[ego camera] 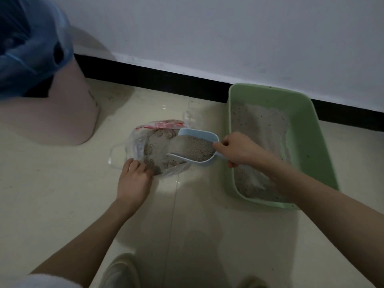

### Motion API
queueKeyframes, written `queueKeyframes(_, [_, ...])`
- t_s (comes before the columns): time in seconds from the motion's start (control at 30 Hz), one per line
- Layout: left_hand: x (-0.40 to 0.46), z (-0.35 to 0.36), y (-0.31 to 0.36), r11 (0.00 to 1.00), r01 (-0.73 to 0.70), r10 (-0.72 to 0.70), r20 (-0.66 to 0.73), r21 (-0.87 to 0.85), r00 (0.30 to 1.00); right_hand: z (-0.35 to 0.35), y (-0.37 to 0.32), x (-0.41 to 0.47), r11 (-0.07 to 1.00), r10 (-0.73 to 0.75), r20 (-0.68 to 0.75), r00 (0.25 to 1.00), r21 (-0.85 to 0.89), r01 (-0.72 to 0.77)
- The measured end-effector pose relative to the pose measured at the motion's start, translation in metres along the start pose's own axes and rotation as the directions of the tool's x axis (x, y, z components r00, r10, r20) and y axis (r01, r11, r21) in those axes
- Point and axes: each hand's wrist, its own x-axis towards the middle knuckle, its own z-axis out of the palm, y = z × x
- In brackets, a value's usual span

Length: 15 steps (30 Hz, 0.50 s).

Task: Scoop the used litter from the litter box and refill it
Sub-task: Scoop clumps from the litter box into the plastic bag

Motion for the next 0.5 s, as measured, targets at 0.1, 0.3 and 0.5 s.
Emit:
queueKeyframes(0.1, [-0.002,0.001,-0.002,1.0,-0.011,0.011,0.0,-0.023,1.0,0.003,-0.034,0.0,0.964,-0.065,-0.037,0.997,-0.261,0.053])
queueKeyframes(0.3, [-0.007,0.003,-0.003,0.992,0.001,-0.004,-0.028,-0.125,1.0,0.003,-0.061,-0.005,0.773,-0.274,-0.162,0.948,-0.624,0.117])
queueKeyframes(0.5, [-0.002,0.003,-0.004,0.992,0.008,-0.012,-0.033,-0.127,0.999,-0.006,-0.04,-0.007,0.77,-0.335,-0.226,0.915,-0.625,0.128])
